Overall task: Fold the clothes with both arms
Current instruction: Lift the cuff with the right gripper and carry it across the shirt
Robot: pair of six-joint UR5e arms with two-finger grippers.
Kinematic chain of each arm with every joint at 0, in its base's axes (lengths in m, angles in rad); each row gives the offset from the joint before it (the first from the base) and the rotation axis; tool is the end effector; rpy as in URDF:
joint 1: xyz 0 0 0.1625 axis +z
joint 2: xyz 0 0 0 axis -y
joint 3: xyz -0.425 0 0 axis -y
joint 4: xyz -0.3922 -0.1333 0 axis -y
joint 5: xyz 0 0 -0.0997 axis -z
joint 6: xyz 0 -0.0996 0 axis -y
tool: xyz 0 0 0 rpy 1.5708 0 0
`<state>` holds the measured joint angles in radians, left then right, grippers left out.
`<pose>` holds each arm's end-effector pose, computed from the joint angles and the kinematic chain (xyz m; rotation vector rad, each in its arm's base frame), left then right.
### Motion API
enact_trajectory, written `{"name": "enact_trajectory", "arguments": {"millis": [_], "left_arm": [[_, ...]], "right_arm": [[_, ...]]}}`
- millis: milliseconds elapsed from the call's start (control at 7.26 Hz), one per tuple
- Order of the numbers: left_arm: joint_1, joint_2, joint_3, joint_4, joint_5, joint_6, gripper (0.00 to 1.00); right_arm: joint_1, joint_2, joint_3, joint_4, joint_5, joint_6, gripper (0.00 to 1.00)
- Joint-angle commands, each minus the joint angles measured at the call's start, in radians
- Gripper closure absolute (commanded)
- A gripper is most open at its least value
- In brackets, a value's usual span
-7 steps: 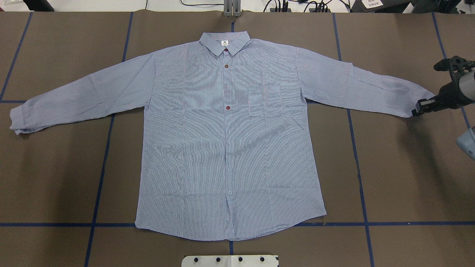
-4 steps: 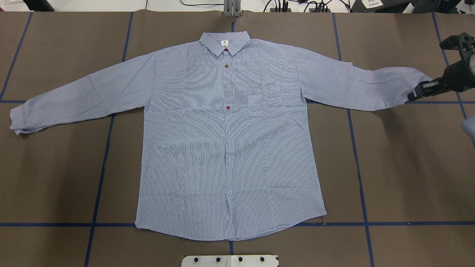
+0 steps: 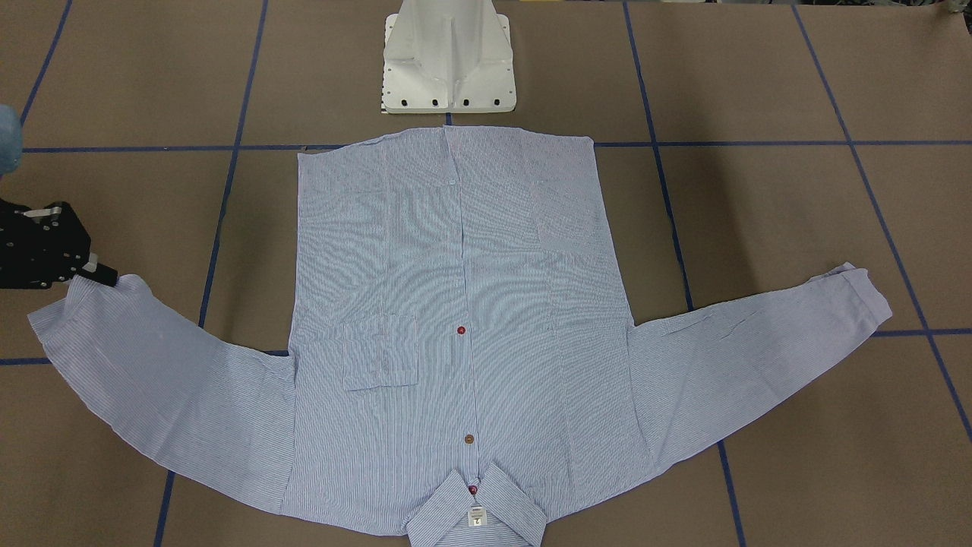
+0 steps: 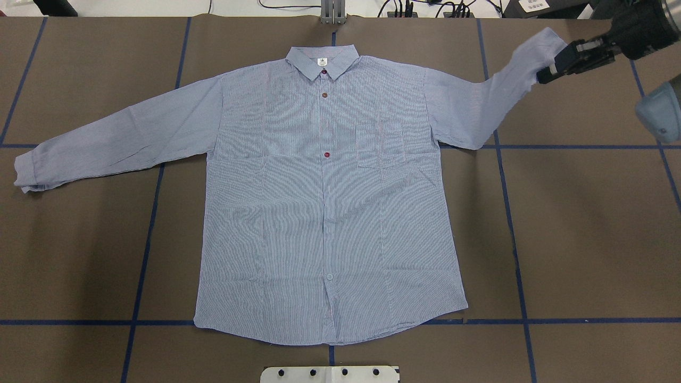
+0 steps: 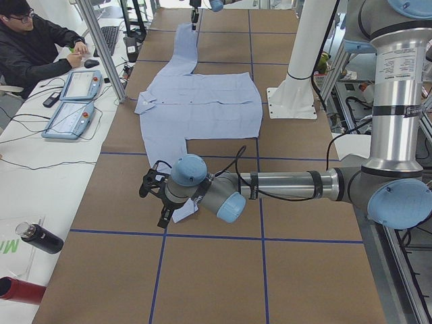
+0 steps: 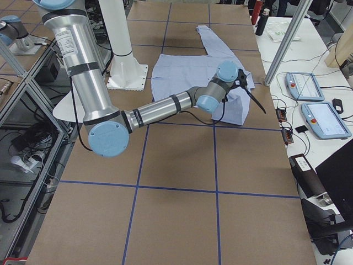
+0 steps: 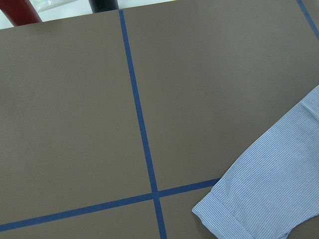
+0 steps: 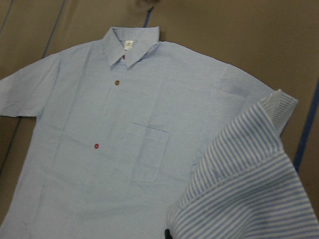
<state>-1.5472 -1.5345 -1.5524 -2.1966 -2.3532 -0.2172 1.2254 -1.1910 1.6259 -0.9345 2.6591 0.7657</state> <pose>-0.0513 -0.4996 0.6142 0.4451 0.8183 0.0439 -0.1613 -0.5813 0.3266 0.2949 -1.3176 -0.2271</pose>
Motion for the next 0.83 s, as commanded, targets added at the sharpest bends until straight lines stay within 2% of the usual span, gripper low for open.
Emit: {"name": "enact_trajectory", "arguments": {"millis": [0, 275, 551, 688], "left_arm": [[-0.001, 0.000, 0.000, 0.000, 0.000, -0.001, 0.00], [-0.001, 0.000, 0.002, 0.003, -0.002, -0.001, 0.00], [-0.001, 0.000, 0.006, 0.003, -0.002, 0.001, 0.00], [-0.001, 0.000, 0.008, 0.003, -0.002, -0.001, 0.00]], "right_arm": [[-0.102, 0.137, 0.000, 0.000, -0.048, 0.107, 1.00], [-0.219, 0.226, -0.021, -0.004, -0.175, 0.115, 1.00], [-0.282, 0.362, -0.128, -0.004, -0.244, 0.164, 1.00], [-0.303, 0.395, -0.155, -0.003, -0.289, 0.187, 1.00]]}}
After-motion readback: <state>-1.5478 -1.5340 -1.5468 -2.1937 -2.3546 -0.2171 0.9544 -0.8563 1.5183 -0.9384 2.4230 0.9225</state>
